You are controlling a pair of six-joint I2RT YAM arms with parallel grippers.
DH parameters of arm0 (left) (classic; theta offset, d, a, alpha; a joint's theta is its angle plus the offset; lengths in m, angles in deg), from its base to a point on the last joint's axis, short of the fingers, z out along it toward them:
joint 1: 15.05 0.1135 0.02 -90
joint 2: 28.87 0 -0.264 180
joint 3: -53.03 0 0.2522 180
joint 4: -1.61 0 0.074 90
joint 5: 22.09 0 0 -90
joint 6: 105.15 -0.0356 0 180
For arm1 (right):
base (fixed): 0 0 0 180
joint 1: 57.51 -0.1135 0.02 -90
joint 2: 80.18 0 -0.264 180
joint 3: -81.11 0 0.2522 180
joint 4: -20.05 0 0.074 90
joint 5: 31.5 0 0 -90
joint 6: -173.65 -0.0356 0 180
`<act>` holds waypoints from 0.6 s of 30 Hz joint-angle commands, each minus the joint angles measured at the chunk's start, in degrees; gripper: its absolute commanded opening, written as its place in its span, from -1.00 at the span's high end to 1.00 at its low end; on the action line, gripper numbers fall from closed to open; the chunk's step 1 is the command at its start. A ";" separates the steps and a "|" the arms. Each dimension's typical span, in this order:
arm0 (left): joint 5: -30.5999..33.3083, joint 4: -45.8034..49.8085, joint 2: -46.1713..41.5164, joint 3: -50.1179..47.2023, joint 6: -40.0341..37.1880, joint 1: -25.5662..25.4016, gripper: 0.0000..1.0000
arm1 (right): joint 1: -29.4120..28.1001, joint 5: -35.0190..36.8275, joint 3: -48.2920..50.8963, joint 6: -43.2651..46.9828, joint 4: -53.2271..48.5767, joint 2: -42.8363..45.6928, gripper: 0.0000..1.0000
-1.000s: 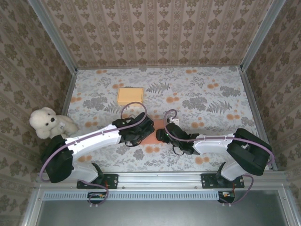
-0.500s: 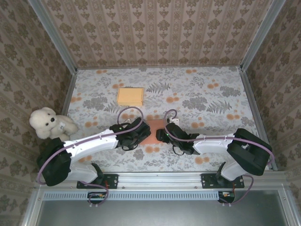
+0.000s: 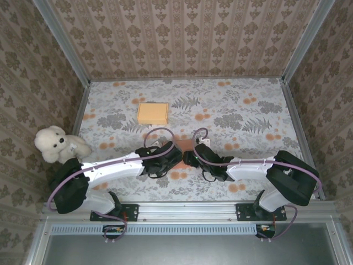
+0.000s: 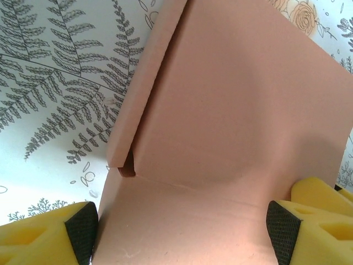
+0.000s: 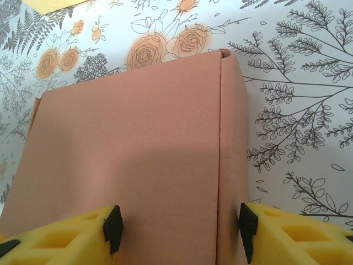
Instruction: Fold the paper box
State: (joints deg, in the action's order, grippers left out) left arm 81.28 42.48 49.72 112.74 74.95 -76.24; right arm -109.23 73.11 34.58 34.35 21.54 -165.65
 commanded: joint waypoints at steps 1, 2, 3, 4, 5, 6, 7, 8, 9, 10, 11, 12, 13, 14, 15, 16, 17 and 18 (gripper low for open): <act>1.49 -0.13 1.26 1.54 1.61 -0.69 -0.63 | 0.01 -1.25 0.65 -1.13 1.43 -0.41 -0.21; 1.76 -0.27 1.39 1.28 1.73 -0.69 -0.61 | -0.04 -1.35 0.69 -1.15 1.46 -0.47 -0.21; 2.18 -0.37 1.38 0.94 1.83 -0.65 -0.60 | 0.01 -1.34 0.69 -1.13 1.55 -0.61 -0.21; 2.65 -0.39 1.39 0.48 2.04 -0.60 -0.58 | 0.02 -1.35 0.78 -1.15 1.54 -0.65 -0.21; 2.76 -0.52 1.31 0.09 2.25 -0.60 -0.57 | -0.04 -1.41 0.88 -1.15 1.65 -0.63 -0.21; 2.76 -1.01 1.17 -0.46 2.44 -0.60 -0.57 | -0.04 -1.34 0.95 -1.13 1.72 -0.67 -0.21; 2.60 -1.67 1.05 -1.06 2.57 -0.51 -0.56 | 0.03 -1.28 0.96 -1.15 1.73 -0.76 -0.21; 2.57 -1.96 0.96 -1.33 2.49 -0.51 -0.56 | 0.03 -1.25 0.96 -1.15 1.77 -0.90 -0.21; 2.54 -2.06 0.88 -1.44 2.32 -0.51 -0.55 | -0.04 -1.15 1.04 -1.08 1.82 -0.98 -0.21; 2.79 -1.82 0.91 -1.48 2.11 -0.51 -0.55 | 0.00 -1.08 1.05 -1.15 1.92 -1.09 -0.21; 3.03 -1.41 0.95 -1.57 2.09 -0.47 -0.55 | -0.03 -1.08 1.13 -1.14 1.99 -1.10 -0.21; 3.38 -1.22 0.87 -1.87 2.09 -0.42 -0.55 | -0.02 -1.08 1.14 -1.08 1.98 -1.26 -0.21; 3.59 -1.34 0.87 -2.40 2.17 -0.34 -0.55 | 0.03 -1.14 1.13 -1.00 1.99 -1.28 -0.21; 3.61 -1.64 0.82 -3.03 2.34 -0.21 -0.55 | -0.03 -1.02 1.20 -0.94 1.97 -1.32 -0.21; 3.52 -2.21 0.78 -3.91 2.55 -0.03 -0.55 | -0.02 -0.99 1.29 -0.93 1.85 -1.22 -0.21; 3.37 -2.93 0.73 -4.67 2.67 0.18 -0.54 | -0.04 -0.99 1.35 -0.84 1.92 -1.19 -0.21; 3.25 -3.54 0.62 -5.28 2.80 0.36 -0.53 | -0.04 -0.99 1.40 -0.78 1.81 -1.17 -0.21; 3.16 -4.11 0.58 -6.05 2.88 0.61 -0.51 | 0.00 -1.04 1.48 -0.79 1.75 -1.06 -0.21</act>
State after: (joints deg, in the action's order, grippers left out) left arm 83.27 39.45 50.81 108.57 76.61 -76.17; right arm -109.15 73.05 35.01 33.96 22.87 -166.17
